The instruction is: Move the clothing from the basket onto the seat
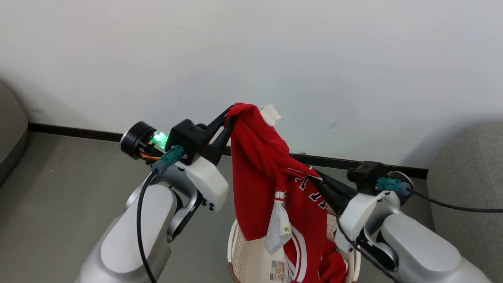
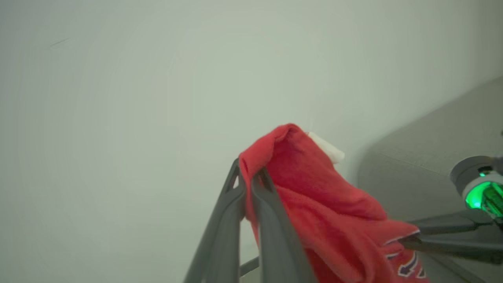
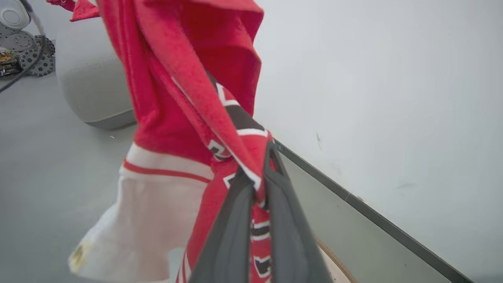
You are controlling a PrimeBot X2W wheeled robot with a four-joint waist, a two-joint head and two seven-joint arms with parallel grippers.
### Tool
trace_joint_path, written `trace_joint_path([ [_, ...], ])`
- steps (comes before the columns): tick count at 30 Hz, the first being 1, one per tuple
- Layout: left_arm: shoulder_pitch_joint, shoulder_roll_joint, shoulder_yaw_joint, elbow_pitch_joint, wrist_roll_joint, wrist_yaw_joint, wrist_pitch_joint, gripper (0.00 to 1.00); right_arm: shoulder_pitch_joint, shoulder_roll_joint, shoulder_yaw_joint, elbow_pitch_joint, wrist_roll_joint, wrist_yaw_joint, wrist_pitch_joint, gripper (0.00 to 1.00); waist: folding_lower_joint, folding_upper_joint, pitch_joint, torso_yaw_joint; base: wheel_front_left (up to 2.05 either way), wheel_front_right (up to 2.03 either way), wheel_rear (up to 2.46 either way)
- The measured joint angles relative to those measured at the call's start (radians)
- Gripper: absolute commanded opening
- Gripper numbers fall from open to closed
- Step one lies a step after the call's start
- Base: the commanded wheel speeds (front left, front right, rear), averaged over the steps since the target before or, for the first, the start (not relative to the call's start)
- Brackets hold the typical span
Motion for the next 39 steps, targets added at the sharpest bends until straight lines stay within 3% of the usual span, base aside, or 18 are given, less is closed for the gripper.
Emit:
trace_joint_path([
  [8,0.084,0.012,0.021,0.060,-0.043,0.008,-0.034,0.00,0.079,-0.055,-0.176,-0.123,0.011,0.000,0.000,0.00,0.0000,0.0000,-0.007,-0.043,0.00,0.00,0.00],
  [11,0.106,0.007,0.027,0.068,-0.061,0.008,-0.051,0.45,0.100,-0.058,-0.225,-0.169,0.011,0.000,0.000,0.00,0.0000,0.0000,-0.012,-0.062,0.00,0.00,0.00],
  [12,0.115,0.004,0.028,0.069,-0.066,0.007,-0.060,0.77,0.106,-0.058,-0.239,-0.185,0.011,0.000,0.000,0.00,0.0000,0.0000,-0.013,-0.068,0.00,0.00,0.00],
  [13,0.123,0.001,0.029,0.070,-0.076,0.006,-0.066,1.00,0.111,-0.058,-0.253,-0.198,0.011,0.000,0.000,0.00,0.0000,0.0000,-0.014,-0.075,0.00,0.00,0.00],
  [24,0.203,-0.004,0.046,0.066,-0.115,0.001,-0.150,1.00,0.174,-0.087,-0.374,-0.288,-0.010,0.000,0.000,0.00,0.0000,0.0000,-0.028,-0.140,0.00,0.00,0.00],
  [39,0.240,-0.015,-0.013,0.030,-0.140,-0.026,-0.190,1.00,0.306,-0.141,-0.633,-0.379,-0.074,0.000,0.000,0.00,0.0000,0.0000,-0.032,-0.225,0.00,0.00,0.00],
])
